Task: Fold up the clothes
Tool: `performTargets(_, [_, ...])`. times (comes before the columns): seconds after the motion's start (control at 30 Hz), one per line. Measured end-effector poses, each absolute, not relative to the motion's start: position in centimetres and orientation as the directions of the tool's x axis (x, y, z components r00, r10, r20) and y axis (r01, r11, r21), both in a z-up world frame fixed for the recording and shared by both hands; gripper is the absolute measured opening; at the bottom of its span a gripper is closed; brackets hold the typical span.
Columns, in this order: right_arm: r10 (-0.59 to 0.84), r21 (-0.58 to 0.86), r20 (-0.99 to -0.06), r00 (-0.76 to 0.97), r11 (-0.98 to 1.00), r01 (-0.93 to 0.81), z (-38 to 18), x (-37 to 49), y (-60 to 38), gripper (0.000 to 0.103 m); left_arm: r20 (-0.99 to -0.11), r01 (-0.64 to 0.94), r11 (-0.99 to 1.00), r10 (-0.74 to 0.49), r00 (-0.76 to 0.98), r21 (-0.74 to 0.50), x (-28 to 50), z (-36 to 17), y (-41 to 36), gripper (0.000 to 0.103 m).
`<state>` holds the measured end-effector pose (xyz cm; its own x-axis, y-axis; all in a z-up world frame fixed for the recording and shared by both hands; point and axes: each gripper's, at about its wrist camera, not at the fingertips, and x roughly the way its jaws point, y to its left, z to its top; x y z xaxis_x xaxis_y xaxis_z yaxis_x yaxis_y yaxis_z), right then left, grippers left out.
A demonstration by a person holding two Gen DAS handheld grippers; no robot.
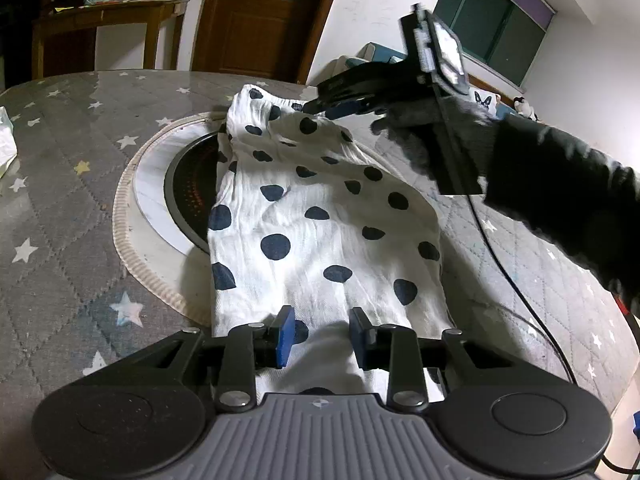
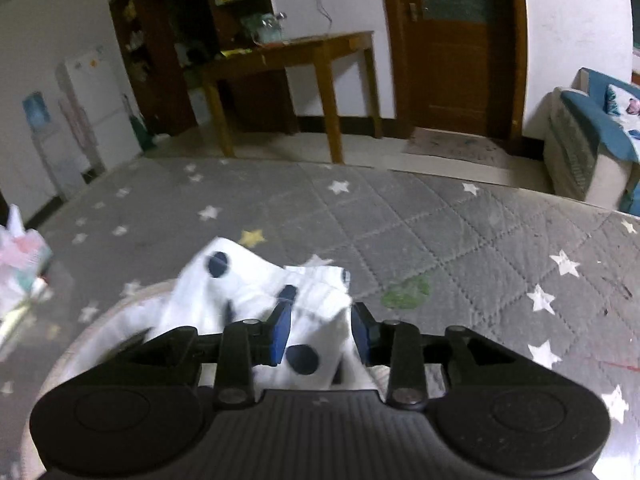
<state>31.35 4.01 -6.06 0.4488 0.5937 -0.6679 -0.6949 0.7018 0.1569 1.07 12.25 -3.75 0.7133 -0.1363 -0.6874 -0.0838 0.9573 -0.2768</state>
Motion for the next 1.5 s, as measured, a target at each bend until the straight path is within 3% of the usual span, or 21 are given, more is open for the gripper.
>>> performTargets(0.03, [0.589, 0.151, -0.672, 0.449, 0.702, -0.696, -6.3, 31.5, 4.3, 0.029, -0.687, -0.084, 0.957, -0.137, 0.713, -0.278, 1.1, -3.7, 12.3, 0.033])
performTargets(0.1, [0.573, 0.114, -0.676, 0.463, 0.702, -0.703, -6.5, 31.5, 5.0, 0.012, -0.687, -0.084, 0.956, -0.14, 0.713, -0.282, 1.1, -3.7, 12.3, 0.033])
performTargets(0.33, [0.549, 0.003, -0.638, 0.539, 0.702, -0.712, -5.5, 31.9, 7.3, 0.011, -0.684, -0.084, 0.957, -0.135, 0.717, -0.277, 1.0, -3.7, 12.1, 0.033])
performTargets(0.5, [0.527, -0.03, -0.641, 0.558, 0.71, -0.704, -5.3, 31.4, 7.4, 0.019, -0.683, -0.09, 0.955, -0.136, 0.717, -0.284, 0.8, -3.6, 12.2, 0.034])
performTargets(0.73, [0.636, 0.034, -0.645, 0.424, 0.578, -0.815, -4.0, 28.4, 8.8, 0.02, -0.68, -0.091, 0.952, -0.14, 0.719, -0.292, 0.7, -3.6, 12.1, 0.036])
performTargets(0.97, [0.612, 0.003, -0.689, 0.389, 0.54, -0.842, -6.5, 27.8, 13.2, 0.022, -0.684, -0.105, 0.951, -0.13, 0.718, -0.291, 0.2, -3.4, 12.3, 0.036])
performTargets(1.1, [0.63, 0.027, -0.664, 0.403, 0.559, -0.829, -4.7, 28.5, 11.3, 0.038, -0.679, -0.116, 0.947, -0.125, 0.723, -0.298, -0.2, -3.2, 12.7, 0.036])
performTargets(1.27, [0.617, 0.057, -0.639, 0.46, 0.634, -0.771, -3.3, 31.0, 7.6, 0.051, -0.676, -0.127, 0.944, -0.12, 0.727, -0.305, -0.8, -2.8, 13.0, 0.038])
performTargets(1.5, [0.609, 0.136, -0.666, 0.43, 0.667, -0.733, -5.6, 34.3, 6.0, 0.054, -0.685, -0.149, 0.946, -0.094, 0.723, -0.287, -1.4, -2.1, 13.1, 0.038])
